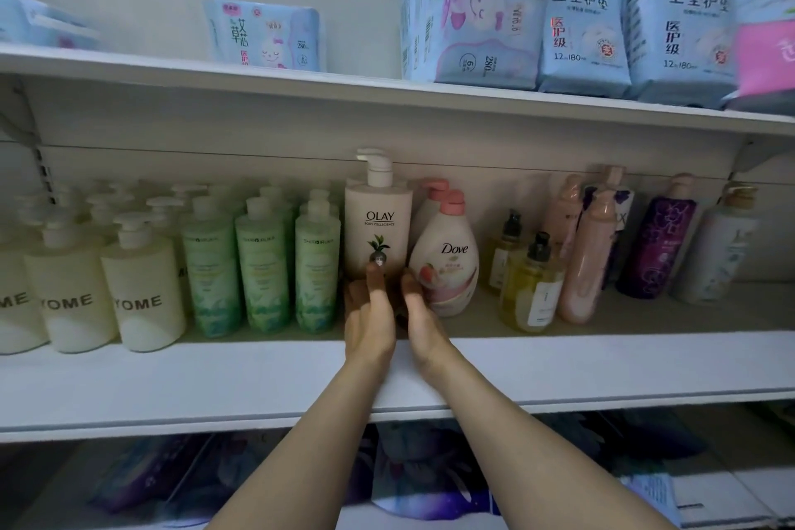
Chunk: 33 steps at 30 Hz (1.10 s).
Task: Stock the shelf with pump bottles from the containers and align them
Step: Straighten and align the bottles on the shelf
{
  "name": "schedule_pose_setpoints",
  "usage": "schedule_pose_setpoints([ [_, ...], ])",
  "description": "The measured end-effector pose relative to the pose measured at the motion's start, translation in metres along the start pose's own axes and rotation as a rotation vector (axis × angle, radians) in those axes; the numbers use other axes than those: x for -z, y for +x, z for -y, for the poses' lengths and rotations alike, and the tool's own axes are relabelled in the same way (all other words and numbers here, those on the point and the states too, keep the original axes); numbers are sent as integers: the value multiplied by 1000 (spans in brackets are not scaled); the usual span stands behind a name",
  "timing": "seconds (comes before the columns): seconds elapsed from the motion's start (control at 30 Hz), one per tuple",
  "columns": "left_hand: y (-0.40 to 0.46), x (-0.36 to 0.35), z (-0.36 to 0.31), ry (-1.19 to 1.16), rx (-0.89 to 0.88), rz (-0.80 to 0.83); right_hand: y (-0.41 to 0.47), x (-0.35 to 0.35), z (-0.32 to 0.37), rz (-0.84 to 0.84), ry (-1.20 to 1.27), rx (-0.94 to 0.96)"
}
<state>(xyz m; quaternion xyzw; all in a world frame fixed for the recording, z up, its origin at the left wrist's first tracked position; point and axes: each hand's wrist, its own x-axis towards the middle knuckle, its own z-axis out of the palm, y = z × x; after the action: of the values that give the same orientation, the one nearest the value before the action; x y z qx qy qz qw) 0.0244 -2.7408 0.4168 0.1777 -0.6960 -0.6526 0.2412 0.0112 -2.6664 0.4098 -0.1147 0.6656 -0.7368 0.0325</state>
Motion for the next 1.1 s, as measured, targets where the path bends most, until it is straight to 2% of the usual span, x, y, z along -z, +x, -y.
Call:
schedule_pose_setpoints([
  [0.53, -3, 0, 1, 15, -31, -14, -7, -5, 9, 23, -50, 15],
  [0.67, -7, 3, -4, 3, -17, -37, -16, 2, 18, 92, -41, -30],
  [0.8, -25, -2, -12, -66, -29, -93, -36, 39, 18, 188, -86, -13],
  [0.9, -50, -32, -26, -146, -46, -130, -45, 86, 28, 101, -78, 101],
  [1.03, -94, -95, -41, -219, -88, 73, -53, 146, 40, -187, -28, 255],
  [1.1, -109, -125, -44, -200, -77, 137, -52, 169, 46, -272, -53, 349],
])
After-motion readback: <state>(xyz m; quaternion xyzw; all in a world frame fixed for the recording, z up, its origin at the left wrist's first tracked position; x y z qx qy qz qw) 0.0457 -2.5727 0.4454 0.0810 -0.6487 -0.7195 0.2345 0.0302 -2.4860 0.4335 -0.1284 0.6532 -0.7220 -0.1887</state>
